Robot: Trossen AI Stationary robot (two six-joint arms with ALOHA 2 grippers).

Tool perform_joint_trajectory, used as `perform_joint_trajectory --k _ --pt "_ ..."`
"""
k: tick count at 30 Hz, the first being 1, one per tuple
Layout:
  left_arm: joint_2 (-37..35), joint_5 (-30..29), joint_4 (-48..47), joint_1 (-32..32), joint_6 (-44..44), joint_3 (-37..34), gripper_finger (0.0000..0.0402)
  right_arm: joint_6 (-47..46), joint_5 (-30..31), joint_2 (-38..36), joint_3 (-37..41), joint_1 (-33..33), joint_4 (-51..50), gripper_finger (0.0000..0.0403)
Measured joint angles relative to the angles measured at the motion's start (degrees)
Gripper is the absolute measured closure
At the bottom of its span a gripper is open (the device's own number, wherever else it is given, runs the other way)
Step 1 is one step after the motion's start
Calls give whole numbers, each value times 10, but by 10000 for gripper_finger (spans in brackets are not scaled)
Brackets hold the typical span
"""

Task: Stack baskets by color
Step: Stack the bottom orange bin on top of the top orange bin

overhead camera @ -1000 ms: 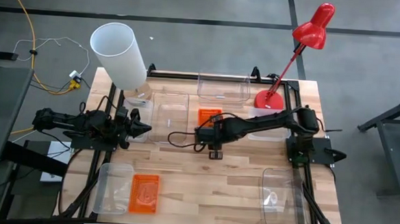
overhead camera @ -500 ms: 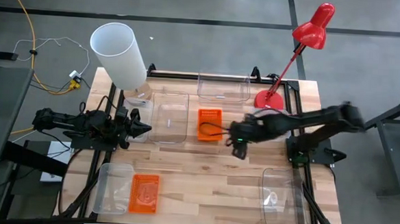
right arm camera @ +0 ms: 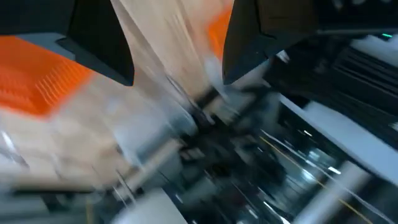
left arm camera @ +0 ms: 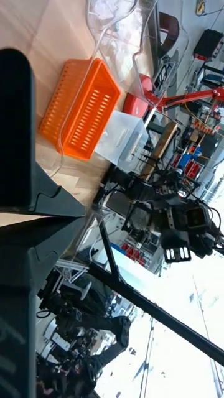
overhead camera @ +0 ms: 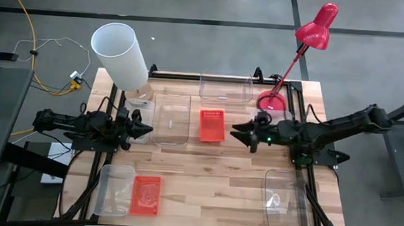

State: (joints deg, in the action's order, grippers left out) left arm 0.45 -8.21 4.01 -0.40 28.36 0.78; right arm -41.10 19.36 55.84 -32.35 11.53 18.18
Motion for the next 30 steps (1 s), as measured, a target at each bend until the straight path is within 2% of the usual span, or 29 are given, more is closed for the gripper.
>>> perform_joint_trajectory --k 3,6,9,13,18,25,30 --pt "0 0 7 0 3 0 401 45 0 -1 1 0 66 171" --pt "0 0 14 0 47 0 401 71 2 -1 1 0 107 171" --pt "0 -4 30 0 104 0 401 78 5 -1 1 0 112 171" --pt "0 -56 102 0 137 0 399 70 6 -1 1 0 112 171" --pt "28 -54 136 0 134 50 365 66 6 -1 1 0 113 171" --pt "174 32 70 0 84 215 278 66 6 -1 1 0 113 171" --pt "311 166 -66 -1 66 376 225 66 7 -1 1 0 113 171"
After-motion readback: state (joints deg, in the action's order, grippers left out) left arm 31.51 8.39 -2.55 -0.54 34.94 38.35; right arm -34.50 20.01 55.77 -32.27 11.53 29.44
